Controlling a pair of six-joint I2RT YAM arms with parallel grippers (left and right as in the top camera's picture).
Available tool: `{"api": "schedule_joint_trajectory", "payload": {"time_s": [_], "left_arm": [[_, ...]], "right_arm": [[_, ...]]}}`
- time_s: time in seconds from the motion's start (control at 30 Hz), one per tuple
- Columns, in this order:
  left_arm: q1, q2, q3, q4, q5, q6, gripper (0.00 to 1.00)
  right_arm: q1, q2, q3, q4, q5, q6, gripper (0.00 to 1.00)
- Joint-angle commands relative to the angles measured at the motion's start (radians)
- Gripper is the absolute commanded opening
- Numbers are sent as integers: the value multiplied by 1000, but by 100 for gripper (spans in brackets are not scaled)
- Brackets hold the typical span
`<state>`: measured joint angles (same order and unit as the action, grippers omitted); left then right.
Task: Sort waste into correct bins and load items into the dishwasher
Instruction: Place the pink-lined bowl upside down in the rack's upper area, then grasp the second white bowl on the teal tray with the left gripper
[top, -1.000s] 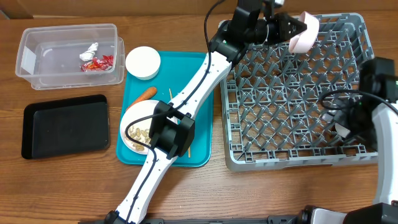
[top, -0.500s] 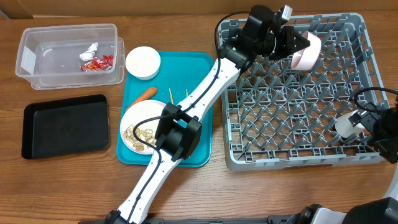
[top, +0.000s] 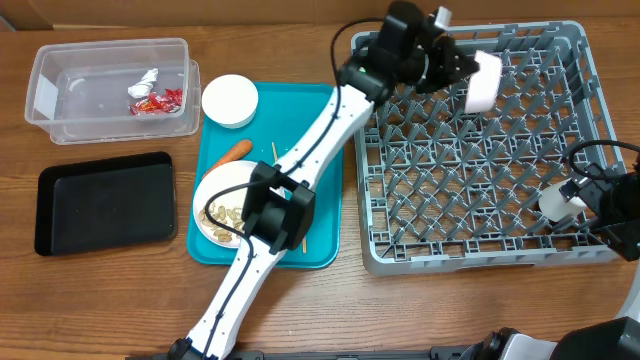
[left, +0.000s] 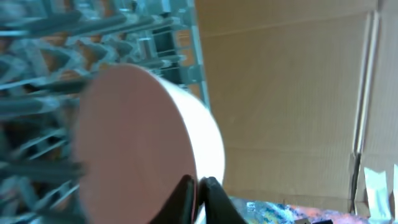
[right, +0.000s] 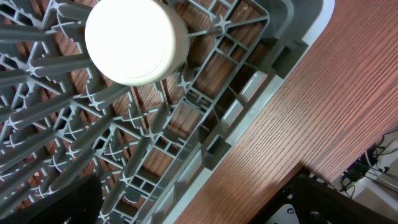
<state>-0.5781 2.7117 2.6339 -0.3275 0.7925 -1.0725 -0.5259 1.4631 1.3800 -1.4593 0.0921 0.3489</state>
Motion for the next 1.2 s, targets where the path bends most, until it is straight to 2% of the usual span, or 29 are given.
{"api": "schedule_joint_trajectory", "payload": {"time_s": [0.0,0.07,0.1,0.17,0.2,0.23,0.33,0.43,0.53,0.63,0.67,0.7,0.93,1.0,1.17], "left_arm": [[50,16,-8,-18,59,23,26],[68,16,-8,-18,83,33,34],[76,16,-7,-16,95,33,44],[88,14,-7,-16,112,39,70],[92,12,-7,-16,120,49,90],[96,10,-7,-18,125,60,100],[103,-4,-5,-48,122,99,100],[107,-39,-5,-148,68,199,100],[109,-107,-5,-330,-83,370,100],[114,-196,-5,-523,-303,533,100],[115,-243,-5,-601,-422,586,100],[116,-267,-5,-641,-488,606,100],[165,-379,-5,-888,-1009,625,100],[203,-372,-8,-942,-1073,624,100],[285,-329,-10,-997,-1073,624,100]], "right_arm": [[-3,-21,22,3,-6,-5,100],[-3,-21,22,3,-6,-5,100],[-3,-21,22,3,-6,-5,100],[-3,-21,22,3,-6,-6,100],[-3,-21,22,3,-6,-6,100],[-3,-21,22,3,-6,-6,100],[-3,-21,22,3,-6,-6,100],[-3,-21,22,3,-6,-9,100],[-3,-21,22,3,-6,-9,100],[-3,-21,22,3,-6,-9,100],[-3,-21,22,3,-6,-9,100],[-3,-21,22,3,-6,-9,100],[-3,-21,22,6,-9,-9,100],[-3,-21,22,6,-9,-9,100],[-3,-21,22,4,-13,-9,100]]}}
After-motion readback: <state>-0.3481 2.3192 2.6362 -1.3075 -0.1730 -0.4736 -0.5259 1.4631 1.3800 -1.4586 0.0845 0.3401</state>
